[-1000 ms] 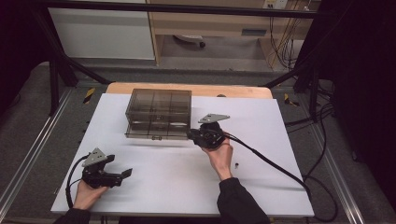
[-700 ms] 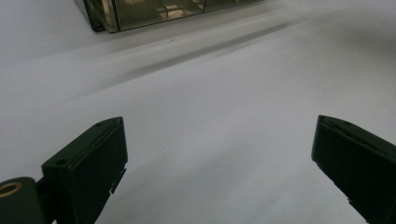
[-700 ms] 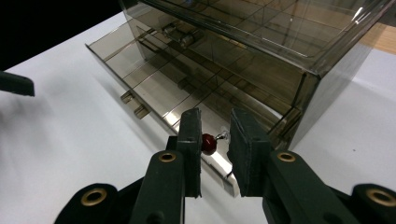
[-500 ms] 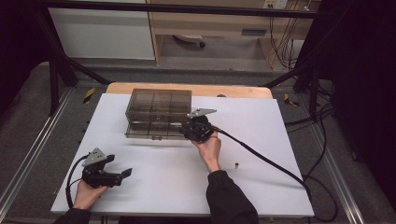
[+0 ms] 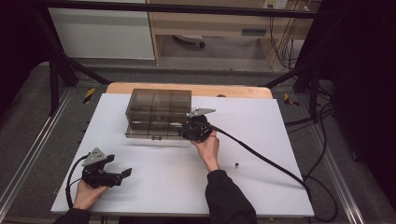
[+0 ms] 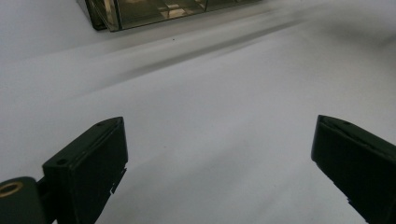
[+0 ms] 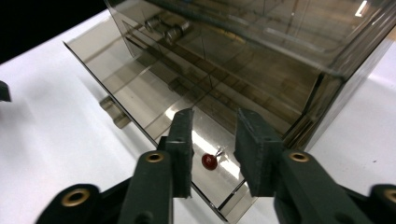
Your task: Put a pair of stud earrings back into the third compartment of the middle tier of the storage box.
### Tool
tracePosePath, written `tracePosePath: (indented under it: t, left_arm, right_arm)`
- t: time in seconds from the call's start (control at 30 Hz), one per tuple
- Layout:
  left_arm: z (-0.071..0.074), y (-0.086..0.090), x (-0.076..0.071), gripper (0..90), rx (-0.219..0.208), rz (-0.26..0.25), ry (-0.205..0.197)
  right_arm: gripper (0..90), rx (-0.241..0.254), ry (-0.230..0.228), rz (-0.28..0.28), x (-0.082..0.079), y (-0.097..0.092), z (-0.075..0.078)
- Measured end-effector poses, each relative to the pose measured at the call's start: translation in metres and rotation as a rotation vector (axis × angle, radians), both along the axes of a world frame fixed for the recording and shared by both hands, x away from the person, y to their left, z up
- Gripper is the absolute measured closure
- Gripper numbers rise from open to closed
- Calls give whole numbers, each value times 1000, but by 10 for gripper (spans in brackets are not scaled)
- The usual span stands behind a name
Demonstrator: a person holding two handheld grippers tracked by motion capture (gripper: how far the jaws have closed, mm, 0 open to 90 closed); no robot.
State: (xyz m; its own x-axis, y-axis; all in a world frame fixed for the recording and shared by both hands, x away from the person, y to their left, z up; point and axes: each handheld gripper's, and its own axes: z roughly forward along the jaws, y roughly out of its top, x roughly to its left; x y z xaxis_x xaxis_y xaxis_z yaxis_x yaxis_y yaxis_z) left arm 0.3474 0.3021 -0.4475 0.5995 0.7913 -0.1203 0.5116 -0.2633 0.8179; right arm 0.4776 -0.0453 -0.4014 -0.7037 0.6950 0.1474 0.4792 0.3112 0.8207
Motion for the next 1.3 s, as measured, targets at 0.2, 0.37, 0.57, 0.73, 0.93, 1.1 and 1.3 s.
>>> tracePosePath:
  t: [0.2,0.37,0.57,0.73,0.93,1.1,1.3]
  left_arm:
    - [0,1,0,32,-2,0,-1]
    - [0,1,0,32,0,1,-1]
    - [0,0,0,32,2,0,-1]
    - [0,0,0,32,2,1,-2]
    - [1,0,-1,32,4,0,-4]
    - [1,-1,-1,32,5,0,-5]
    - [0,-1,-1,32,2,1,-3]
  right_arm:
    - [438,12,-19,-3,-9,-7,16]
    - [321,5,-24,-3,-17,-16,23]
    - [148,6,-18,-14,-30,-35,31]
    - [76,10,-13,-27,-41,-55,32]
    - [31,-3,-6,-63,-59,-85,30]
    - [24,-7,-5,-78,-68,-101,26]
    - [30,-22,19,-104,-81,-125,12]
